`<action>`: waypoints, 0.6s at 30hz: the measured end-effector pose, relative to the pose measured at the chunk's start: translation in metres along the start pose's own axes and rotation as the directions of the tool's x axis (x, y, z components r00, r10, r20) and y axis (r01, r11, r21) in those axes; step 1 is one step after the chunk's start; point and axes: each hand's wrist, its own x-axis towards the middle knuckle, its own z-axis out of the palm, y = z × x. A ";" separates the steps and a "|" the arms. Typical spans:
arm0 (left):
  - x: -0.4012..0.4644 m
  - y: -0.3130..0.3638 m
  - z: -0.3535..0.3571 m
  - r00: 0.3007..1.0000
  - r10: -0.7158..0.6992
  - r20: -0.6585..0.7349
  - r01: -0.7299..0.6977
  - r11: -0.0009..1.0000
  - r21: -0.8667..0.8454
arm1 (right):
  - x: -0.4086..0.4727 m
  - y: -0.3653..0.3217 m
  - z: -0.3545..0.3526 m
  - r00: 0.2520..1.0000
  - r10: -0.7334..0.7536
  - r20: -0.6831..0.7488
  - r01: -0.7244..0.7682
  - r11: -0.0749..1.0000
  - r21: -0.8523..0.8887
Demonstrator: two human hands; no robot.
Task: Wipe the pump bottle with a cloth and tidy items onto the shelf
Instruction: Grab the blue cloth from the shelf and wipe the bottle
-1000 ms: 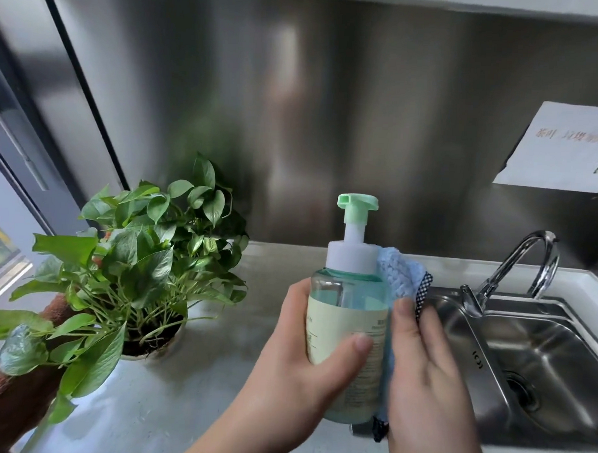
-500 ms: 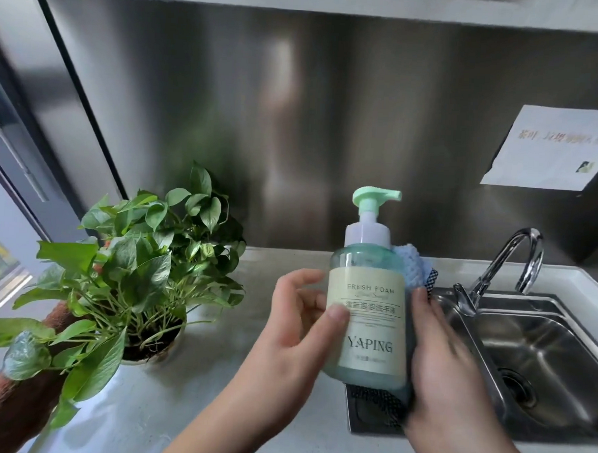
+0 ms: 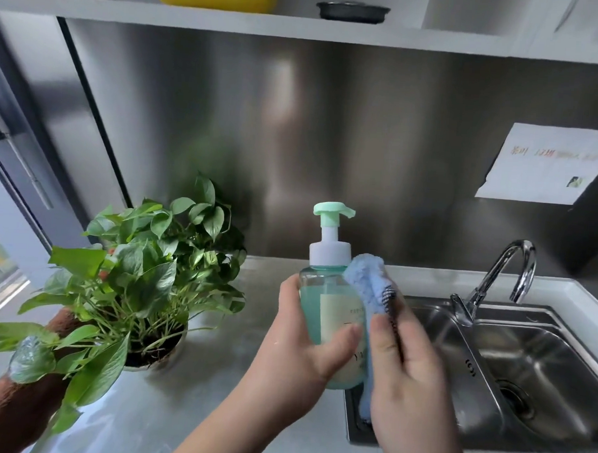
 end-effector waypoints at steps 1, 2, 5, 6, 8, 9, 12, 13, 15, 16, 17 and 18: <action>0.000 -0.001 0.000 1.000 0.007 -0.014 -0.007 1.000 0.018 | -0.001 0.004 0.002 0.995 -0.091 0.029 0.093 0.992 -0.081; -0.002 -0.001 -0.001 1.000 -0.002 -0.010 0.002 1.000 0.019 | -0.002 0.005 0.005 0.982 -0.179 0.061 0.187 0.966 -0.181; -0.004 -0.001 -0.006 0.996 -0.038 0.075 0.046 0.994 -0.104 | 0.000 0.007 0.006 0.935 -0.342 0.092 0.354 0.886 -0.299; -0.005 -0.001 -0.008 0.994 -0.033 0.102 0.048 0.989 -0.142 | 0.003 0.006 0.006 0.941 -0.335 0.058 0.338 0.909 -0.244; -0.004 -0.004 -0.014 0.996 -0.015 0.088 0.035 0.973 -0.229 | 0.008 0.003 0.001 0.986 -0.153 -0.067 0.153 0.988 0.002; -0.003 -0.003 -0.016 0.998 -0.013 0.061 0.029 0.963 -0.268 | 0.011 0.003 -0.002 0.996 -0.024 -0.091 0.036 0.990 0.133; -0.002 0.001 -0.017 0.995 -0.043 0.088 0.076 0.906 -0.417 | 0.008 -0.002 -0.003 0.981 0.193 0.007 -0.188 0.949 0.253; -0.002 0.003 -0.017 0.990 -0.057 0.126 0.109 0.882 -0.459 | 0.005 -0.008 0.001 0.988 0.157 0.007 -0.155 0.961 0.227; -0.005 0.004 -0.018 0.984 -0.027 0.174 0.100 0.901 -0.422 | 0.001 -0.020 0.006 0.997 0.080 -0.012 -0.077 0.982 0.172; -0.006 0.005 -0.019 0.985 0.002 0.172 0.059 0.934 -0.352 | 0.002 -0.021 0.007 0.998 0.064 -0.014 -0.060 0.982 0.181; -0.007 0.006 -0.019 0.985 0.042 0.168 0.004 0.966 -0.260 | 0.005 -0.023 0.007 0.997 0.078 -0.006 -0.076 0.980 0.183; -0.008 0.007 -0.019 0.984 0.079 0.163 -0.051 0.984 -0.169 | 0.010 -0.024 0.004 0.995 0.103 0.003 -0.102 0.980 0.169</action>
